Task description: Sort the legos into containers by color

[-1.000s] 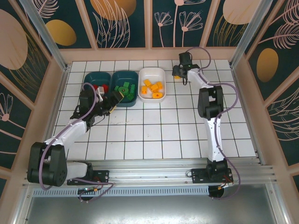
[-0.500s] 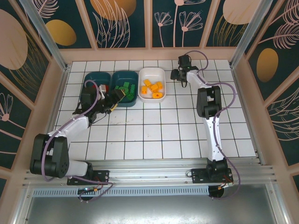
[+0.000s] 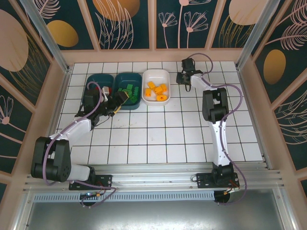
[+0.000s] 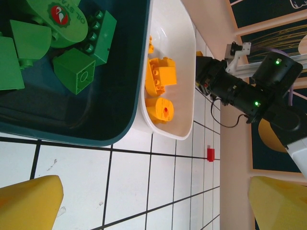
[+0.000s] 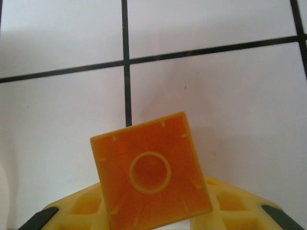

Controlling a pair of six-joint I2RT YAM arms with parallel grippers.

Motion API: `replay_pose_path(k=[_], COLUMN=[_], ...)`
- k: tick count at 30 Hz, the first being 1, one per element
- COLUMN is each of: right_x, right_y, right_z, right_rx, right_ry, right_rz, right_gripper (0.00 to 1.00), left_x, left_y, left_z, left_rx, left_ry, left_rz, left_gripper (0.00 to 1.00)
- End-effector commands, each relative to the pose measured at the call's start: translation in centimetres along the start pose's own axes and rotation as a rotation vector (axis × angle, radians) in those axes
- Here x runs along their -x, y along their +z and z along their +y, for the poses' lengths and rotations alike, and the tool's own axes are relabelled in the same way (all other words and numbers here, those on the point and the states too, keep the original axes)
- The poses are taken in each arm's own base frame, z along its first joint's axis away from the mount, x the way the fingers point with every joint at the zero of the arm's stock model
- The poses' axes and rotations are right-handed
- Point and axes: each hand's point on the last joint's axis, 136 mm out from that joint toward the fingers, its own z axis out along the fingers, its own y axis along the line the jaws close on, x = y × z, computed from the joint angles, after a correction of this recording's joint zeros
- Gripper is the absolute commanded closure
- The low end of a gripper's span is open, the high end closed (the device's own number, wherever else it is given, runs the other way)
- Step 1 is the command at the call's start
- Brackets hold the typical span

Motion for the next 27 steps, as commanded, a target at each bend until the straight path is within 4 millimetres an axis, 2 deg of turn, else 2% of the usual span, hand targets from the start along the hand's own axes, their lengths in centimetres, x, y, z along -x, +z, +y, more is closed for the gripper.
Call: replay_pose_path(k=[1,4,6,9,13,14,16,17,20,23,25,27], right_x=[4.9,4.3,3.3,0.7,-2.2,-2.6,-3.0,-3.1,-2.7,-2.3,-2.4,-2.9], right_y=[-7.0,-10.5,-12.1,-12.2,-12.5,-12.6,-13.1,-13.4,-15.0,-17.3,-18.8,-20.3], right_z=[2.2,4.3,6.6,9.6,12.8,13.1,13.4,13.4,12.5,10.4,7.2,2.0], right_rx=[-0.01,0.016,0.058,0.097,0.137,0.131,0.118,0.112,0.088,0.047,-0.024,-0.126], right_ry=[-0.016,-0.042,-0.076,-0.124,-0.186,-0.191,-0.198,-0.2,-0.175,-0.135,-0.083,0.018], right_rz=[-0.175,-0.207,-0.211,-0.15,-0.077,-0.068,-0.058,-0.059,-0.079,-0.115,-0.143,-0.168], right_gripper=[0.76,0.75,0.74,0.73,0.69,0.65,0.48,0.46,0.4,0.37,0.36,0.33], left_x=[0.5,0.4,0.3,-0.3,-1.8,-2.3,-3.3,-3.9,-4.9,-5.5,-5.8,-6.4], left_y=[-0.8,-1.1,-1.3,-1.4,-0.9,-0.7,-0.1,0.2,0.7,1.0,1.2,1.5], left_z=[-1.9,-1.3,-0.4,0.4,-0.2,-0.4,-1.2,-1.7,-3.3,-4.5,-5.1,-5.5], left_rx=[-0.046,-0.014,0.017,0.013,-0.034,-0.039,-0.066,-0.084,-0.128,-0.155,-0.17,-0.183], left_ry=[0.057,0.05,0.034,0.005,0.01,0.019,0.041,0.049,0.086,0.115,0.128,0.141], left_rz=[-0.025,-0.04,-0.057,-0.065,-0.018,-0.003,0.026,0.042,0.07,0.083,0.089,0.104], left_gripper=[0.02,0.02,0.02,0.01,0.02,0.01,0.01,0.02,0.02,0.02,0.01,0.02])
